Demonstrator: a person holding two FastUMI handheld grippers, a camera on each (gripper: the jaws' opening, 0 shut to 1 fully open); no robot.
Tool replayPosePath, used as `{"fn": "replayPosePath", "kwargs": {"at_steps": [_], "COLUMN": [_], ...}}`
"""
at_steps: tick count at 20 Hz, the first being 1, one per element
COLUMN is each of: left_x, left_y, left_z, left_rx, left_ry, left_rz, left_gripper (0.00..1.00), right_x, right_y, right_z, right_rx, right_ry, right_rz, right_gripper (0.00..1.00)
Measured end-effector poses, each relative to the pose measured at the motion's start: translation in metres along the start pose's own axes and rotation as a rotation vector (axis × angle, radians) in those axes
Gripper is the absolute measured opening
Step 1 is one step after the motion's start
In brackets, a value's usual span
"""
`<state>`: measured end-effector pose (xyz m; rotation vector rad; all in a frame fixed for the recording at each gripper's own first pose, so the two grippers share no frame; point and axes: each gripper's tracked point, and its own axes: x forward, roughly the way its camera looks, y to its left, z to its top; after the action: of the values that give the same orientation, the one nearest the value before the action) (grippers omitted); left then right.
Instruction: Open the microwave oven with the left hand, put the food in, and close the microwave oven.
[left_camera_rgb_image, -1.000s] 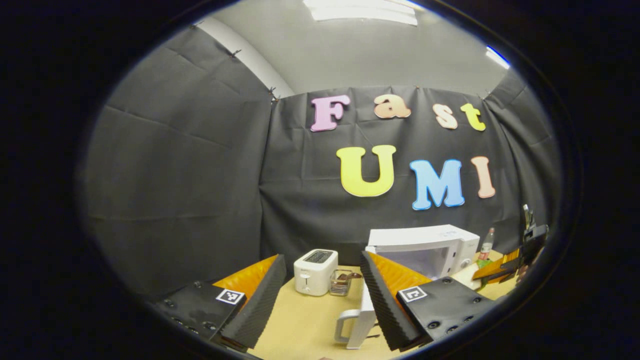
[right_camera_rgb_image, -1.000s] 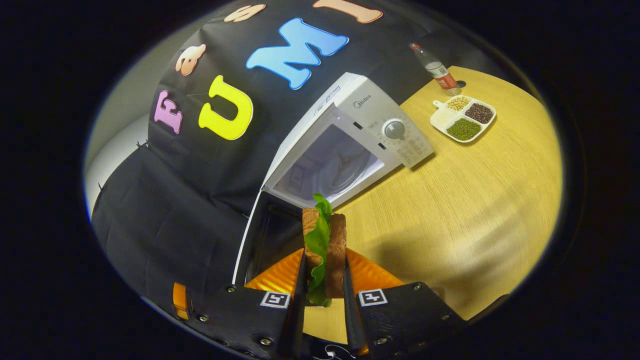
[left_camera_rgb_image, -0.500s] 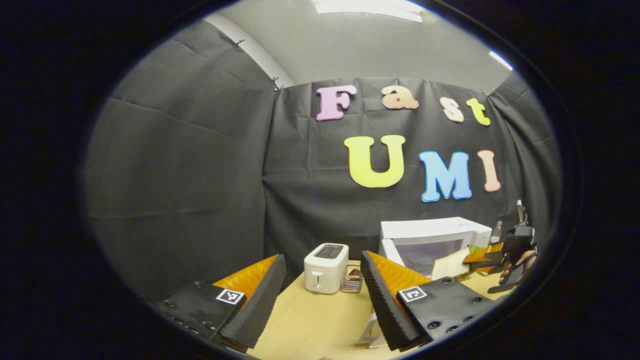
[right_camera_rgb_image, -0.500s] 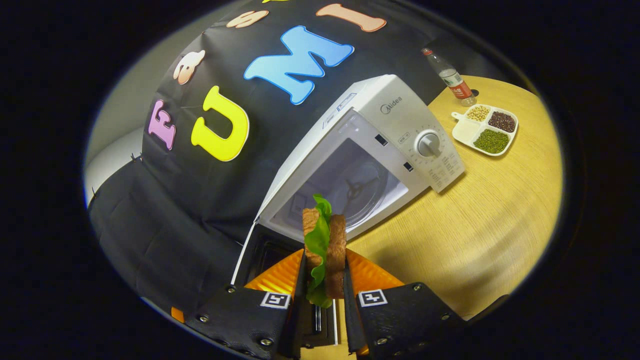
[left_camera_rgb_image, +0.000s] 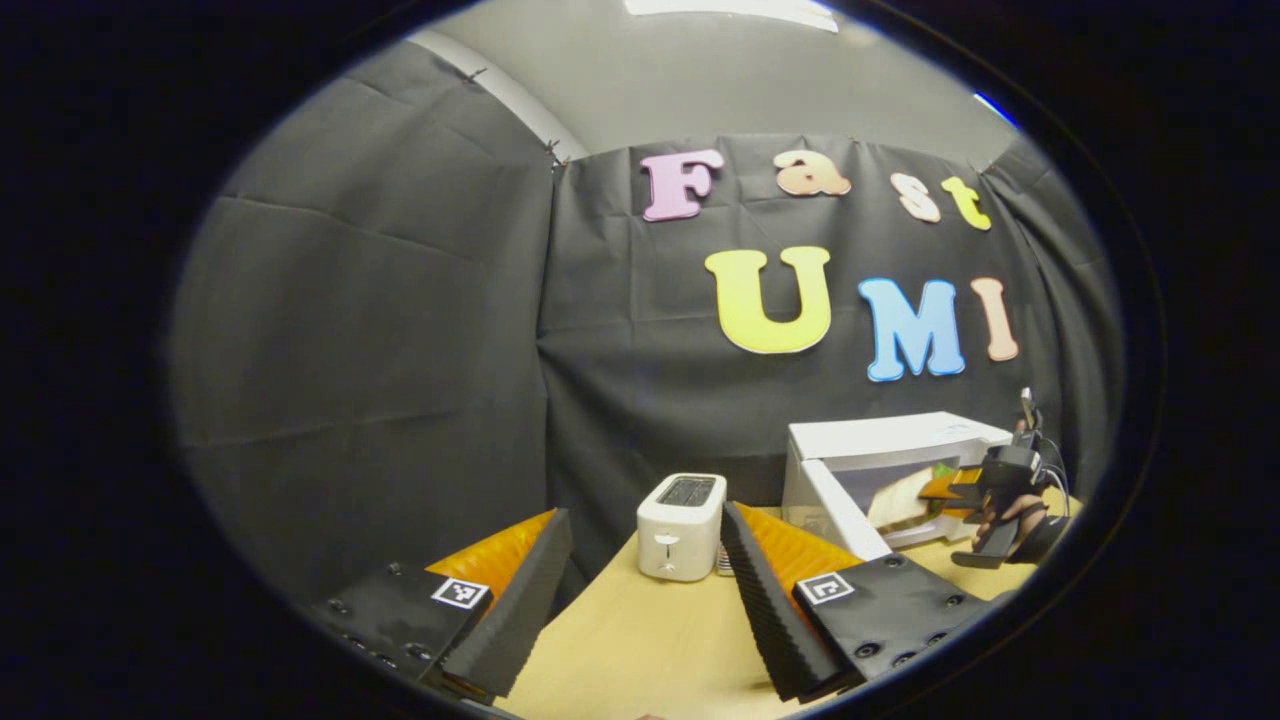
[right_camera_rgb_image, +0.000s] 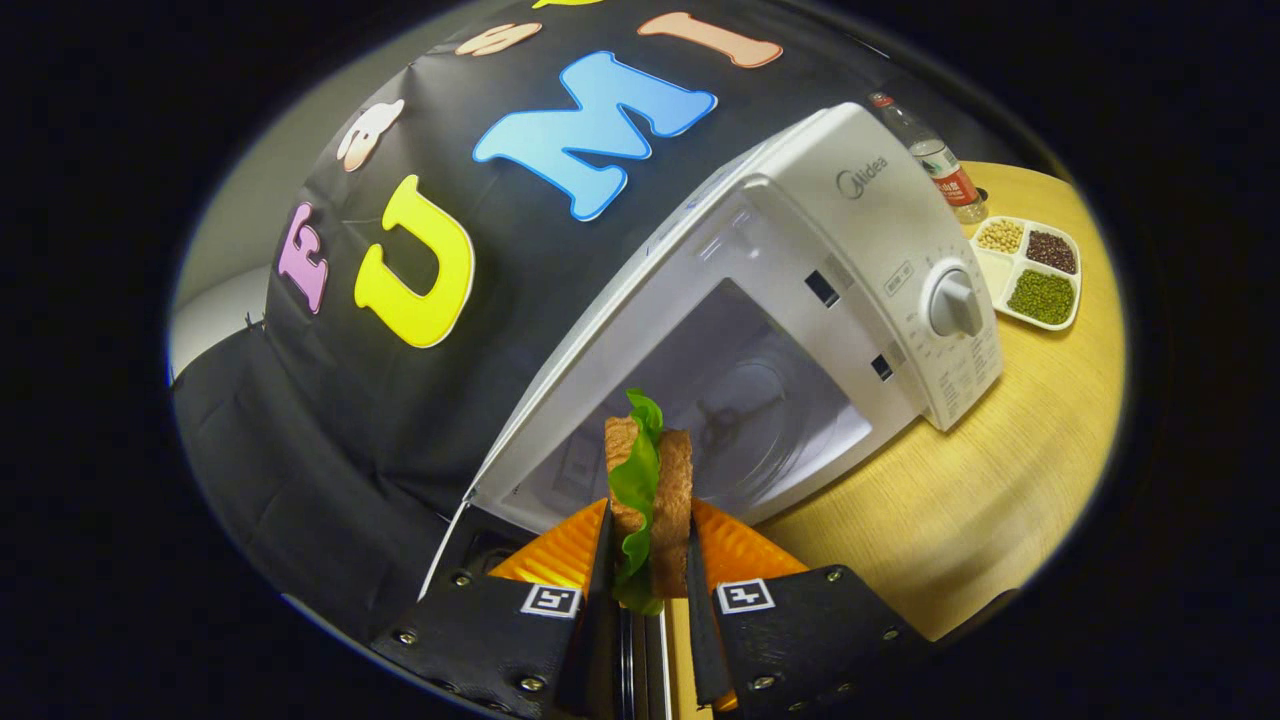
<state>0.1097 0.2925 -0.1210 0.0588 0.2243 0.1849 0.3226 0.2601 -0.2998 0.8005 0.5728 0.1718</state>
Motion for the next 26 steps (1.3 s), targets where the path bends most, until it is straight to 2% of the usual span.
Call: {"fn": "replayPosePath", "kwargs": {"at_steps": [6, 12, 18, 23, 25, 26], "left_x": [0.0, 0.002, 0.003, 0.002, 0.002, 0.003], "left_y": [0.017, 0.026, 0.026, 0.024, 0.023, 0.021], "left_z": [-0.011, -0.019, -0.029, -0.033, -0.034, -0.035], "left_rx": [0.019, 0.03, 0.036, 0.046, 0.042, 0.039], "left_ry": [0.031, 0.057, 0.072, 0.078, 0.08, 0.08], "left_rz": [0.029, 0.048, 0.05, 0.05, 0.049, 0.049], "left_gripper": [0.98, 0.98, 0.98, 0.99, 0.99, 0.99], "right_x": [0.047, 0.078, 0.089, 0.086, 0.081, 0.076], "right_y": [-0.009, -0.028, -0.049, -0.065, -0.072, -0.071], "right_z": [0.005, 0.004, 0.008, 0.012, 0.016, 0.019], "right_rx": [0.022, 0.022, -0.019, -0.142, -0.223, -0.265], "right_ry": [-0.074, -0.096, -0.124, -0.151, -0.164, -0.173], "right_rz": [-0.005, -0.042, -0.127, -0.238, -0.29, -0.294], "right_gripper": [0.35, 0.35, 0.35, 0.5, 0.72, 0.91]}}
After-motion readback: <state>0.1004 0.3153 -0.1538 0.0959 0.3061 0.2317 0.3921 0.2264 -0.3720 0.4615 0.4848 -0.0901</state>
